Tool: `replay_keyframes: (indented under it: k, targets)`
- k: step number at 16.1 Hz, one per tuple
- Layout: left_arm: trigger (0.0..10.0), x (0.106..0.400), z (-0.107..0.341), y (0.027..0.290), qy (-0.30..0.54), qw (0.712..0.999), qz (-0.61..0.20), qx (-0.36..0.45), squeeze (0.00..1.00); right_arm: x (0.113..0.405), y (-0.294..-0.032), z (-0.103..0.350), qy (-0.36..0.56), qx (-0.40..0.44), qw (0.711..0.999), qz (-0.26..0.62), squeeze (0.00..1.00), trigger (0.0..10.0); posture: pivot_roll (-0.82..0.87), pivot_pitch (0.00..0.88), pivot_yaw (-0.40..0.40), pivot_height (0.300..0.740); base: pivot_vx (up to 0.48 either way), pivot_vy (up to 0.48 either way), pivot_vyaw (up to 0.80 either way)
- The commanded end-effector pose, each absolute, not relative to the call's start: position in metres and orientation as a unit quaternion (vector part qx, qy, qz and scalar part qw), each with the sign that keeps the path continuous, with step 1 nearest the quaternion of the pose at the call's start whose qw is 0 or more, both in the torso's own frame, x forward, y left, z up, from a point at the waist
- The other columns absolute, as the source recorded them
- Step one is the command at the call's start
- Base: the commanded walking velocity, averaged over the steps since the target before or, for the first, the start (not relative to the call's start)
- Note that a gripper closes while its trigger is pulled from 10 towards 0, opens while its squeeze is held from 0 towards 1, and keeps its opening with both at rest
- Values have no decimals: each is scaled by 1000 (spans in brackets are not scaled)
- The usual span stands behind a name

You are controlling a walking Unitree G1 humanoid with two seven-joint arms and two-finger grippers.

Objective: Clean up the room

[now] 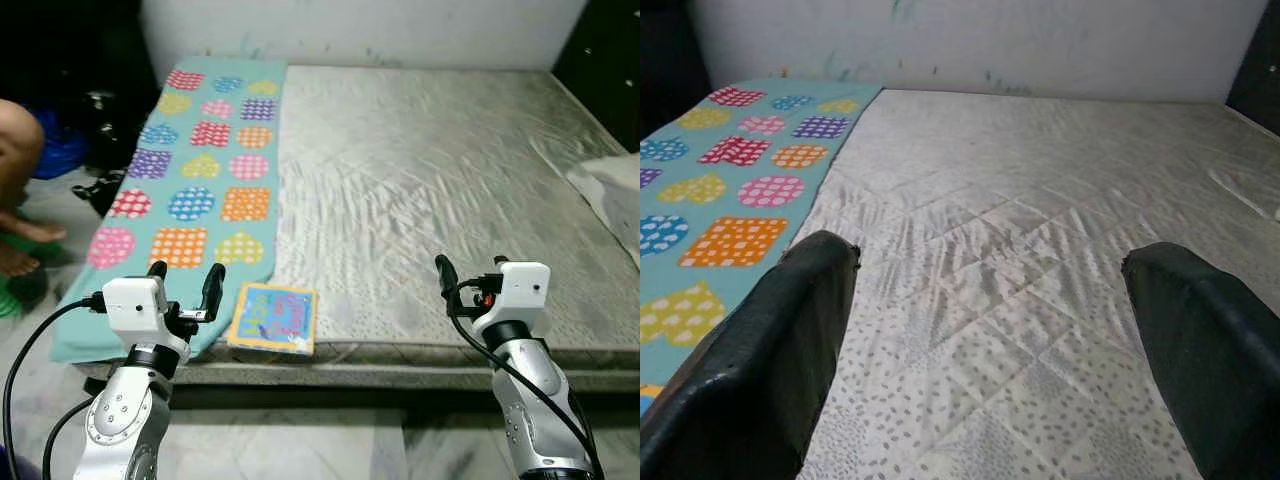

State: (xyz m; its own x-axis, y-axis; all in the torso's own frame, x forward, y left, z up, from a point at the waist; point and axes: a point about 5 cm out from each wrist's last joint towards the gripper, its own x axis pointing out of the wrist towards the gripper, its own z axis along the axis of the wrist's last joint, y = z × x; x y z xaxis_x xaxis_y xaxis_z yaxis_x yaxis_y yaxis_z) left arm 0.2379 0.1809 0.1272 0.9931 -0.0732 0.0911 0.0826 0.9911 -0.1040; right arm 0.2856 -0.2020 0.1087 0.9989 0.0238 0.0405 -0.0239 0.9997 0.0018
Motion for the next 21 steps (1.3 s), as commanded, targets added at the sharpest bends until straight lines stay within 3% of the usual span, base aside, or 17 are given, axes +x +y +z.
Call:
replay_keyframes:
  k: [1,13,18,21]
  targets:
    - [10000,237,131,182,-49,997,-43,-50,0,285,-204,111,-25,0,1000,7,0,10000,-11,113,-23,740,349,0,0]
    - [10000,238,130,181,-47,997,-43,-51,0,285,-205,110,-23,-4,1000,4,0,10000,-13,112,-22,740,341,0,0]
    - [10000,240,128,183,-39,998,-22,-49,0,285,-205,109,-23,-4,1000,5,0,10000,-13,112,-22,740,0,0,0]
    - [10000,241,128,182,-39,997,-27,-54,0,285,-205,109,-23,-5,1000,6,0,10000,-12,111,-24,740,0,97,-658]
